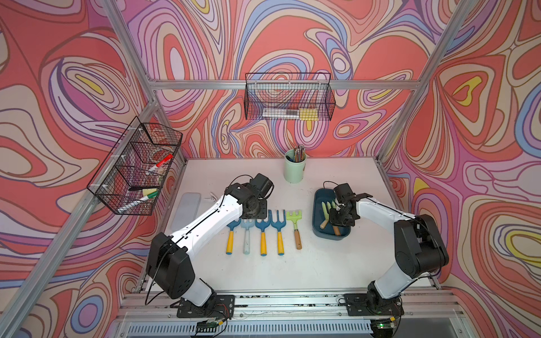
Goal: Take the hand rake out of the storage box
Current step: Move the storage box to the center of the board.
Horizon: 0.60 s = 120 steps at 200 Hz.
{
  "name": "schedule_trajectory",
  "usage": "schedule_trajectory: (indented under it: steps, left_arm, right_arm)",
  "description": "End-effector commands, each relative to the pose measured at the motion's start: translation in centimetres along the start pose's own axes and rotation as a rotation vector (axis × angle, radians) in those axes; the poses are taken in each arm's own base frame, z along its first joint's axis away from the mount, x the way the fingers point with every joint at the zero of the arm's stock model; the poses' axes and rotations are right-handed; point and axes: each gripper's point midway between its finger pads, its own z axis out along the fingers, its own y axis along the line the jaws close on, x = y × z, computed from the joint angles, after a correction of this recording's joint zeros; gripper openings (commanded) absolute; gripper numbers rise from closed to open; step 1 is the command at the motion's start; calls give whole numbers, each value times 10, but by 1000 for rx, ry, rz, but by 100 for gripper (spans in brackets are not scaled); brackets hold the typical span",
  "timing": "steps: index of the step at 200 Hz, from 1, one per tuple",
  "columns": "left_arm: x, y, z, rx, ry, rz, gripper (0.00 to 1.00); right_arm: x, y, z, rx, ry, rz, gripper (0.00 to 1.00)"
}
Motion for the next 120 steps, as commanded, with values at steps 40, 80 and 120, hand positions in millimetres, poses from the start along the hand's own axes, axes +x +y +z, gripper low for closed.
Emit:
schedule_trajectory:
  steps: [40, 80, 120]
  left_arm:
    - [-10, 4, -17, -8, -45, 1, 49]
    - [-14, 1, -17, -4, -50, 3, 49]
    - [-17, 1, -20, -3, -61, 7, 49]
  right_arm:
    - [13, -18, 9, 83, 44, -8, 14]
    - [8, -42, -14, 112, 18, 42, 11]
    - [3, -61, -24, 127, 18, 85, 11]
